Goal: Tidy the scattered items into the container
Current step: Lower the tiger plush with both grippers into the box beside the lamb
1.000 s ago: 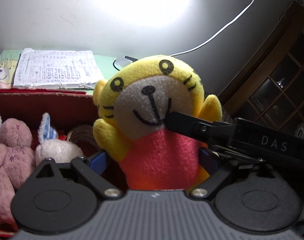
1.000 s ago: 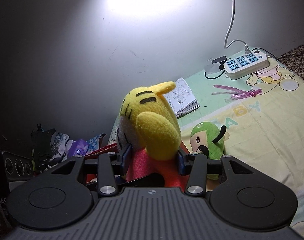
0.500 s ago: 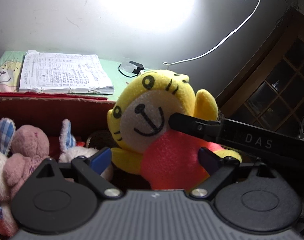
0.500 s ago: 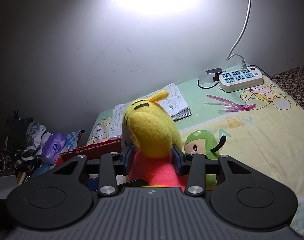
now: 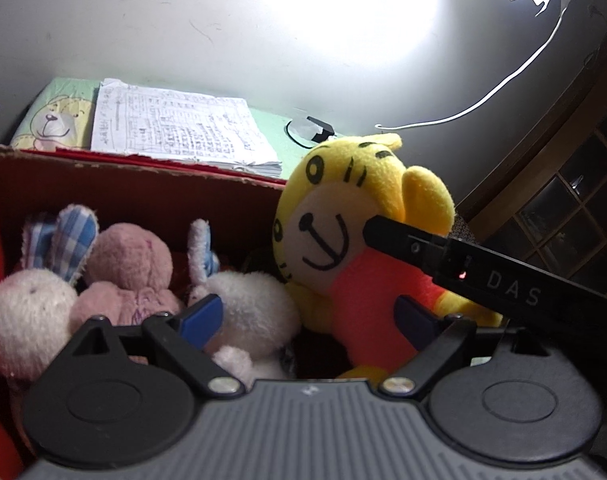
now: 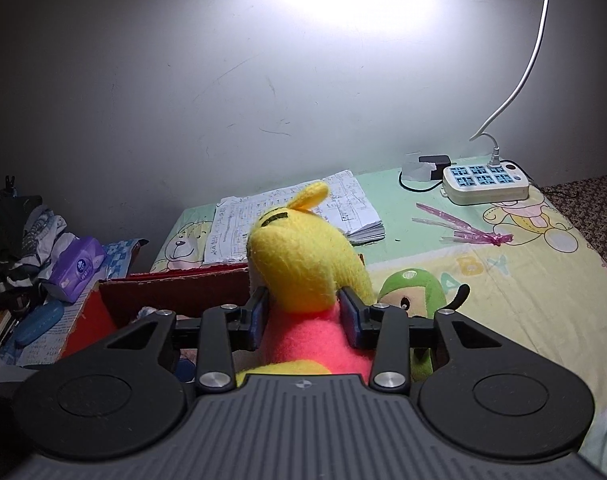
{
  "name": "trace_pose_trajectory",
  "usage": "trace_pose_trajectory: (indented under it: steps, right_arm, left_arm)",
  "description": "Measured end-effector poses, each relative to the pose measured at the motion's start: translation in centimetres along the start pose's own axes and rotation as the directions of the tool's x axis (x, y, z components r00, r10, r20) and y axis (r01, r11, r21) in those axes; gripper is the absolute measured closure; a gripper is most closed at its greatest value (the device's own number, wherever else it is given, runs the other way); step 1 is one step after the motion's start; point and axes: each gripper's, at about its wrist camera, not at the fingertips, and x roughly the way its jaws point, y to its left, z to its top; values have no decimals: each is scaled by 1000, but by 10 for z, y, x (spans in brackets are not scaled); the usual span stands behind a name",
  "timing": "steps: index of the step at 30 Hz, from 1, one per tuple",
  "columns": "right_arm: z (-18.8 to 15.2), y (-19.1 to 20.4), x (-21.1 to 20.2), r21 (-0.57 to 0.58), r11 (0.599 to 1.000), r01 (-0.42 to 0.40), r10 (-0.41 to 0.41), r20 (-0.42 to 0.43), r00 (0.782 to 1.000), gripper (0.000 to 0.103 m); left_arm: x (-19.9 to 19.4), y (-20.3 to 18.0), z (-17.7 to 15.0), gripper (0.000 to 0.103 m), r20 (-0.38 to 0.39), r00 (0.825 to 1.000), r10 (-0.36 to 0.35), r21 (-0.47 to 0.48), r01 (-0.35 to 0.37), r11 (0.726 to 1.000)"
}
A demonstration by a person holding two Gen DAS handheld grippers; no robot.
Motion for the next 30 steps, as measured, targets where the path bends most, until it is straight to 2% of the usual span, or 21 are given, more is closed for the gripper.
trace_pose_trajectory:
  steps: [7,11,20,24,30]
  right_arm:
    - [-17,3,7,27,1000,-8,8,-22,1000,63]
    - [-25,-10,14,92,995,-28,32,-48,998,65]
    - [-35,-25,19,144,987,-68,74,-38,997,64]
    - [-36,-28,18,150,985,-89,94,-32,995,65]
    - [-36,-30,18,149,984,-101,107,-33,994,64]
  left_arm:
    - [3,2,-10,13,-34,996,80,40,-78,996]
    - [10,-1,-14,15,-53,992,116,65,-112,992]
    - [16,-14,-17,15,-72,980,185,121,-175,977]
    - [24,-13,-13,10,-75,972,222,135,-211,968]
    - [27,-13,-11,8,-88,964,250,121,-239,963]
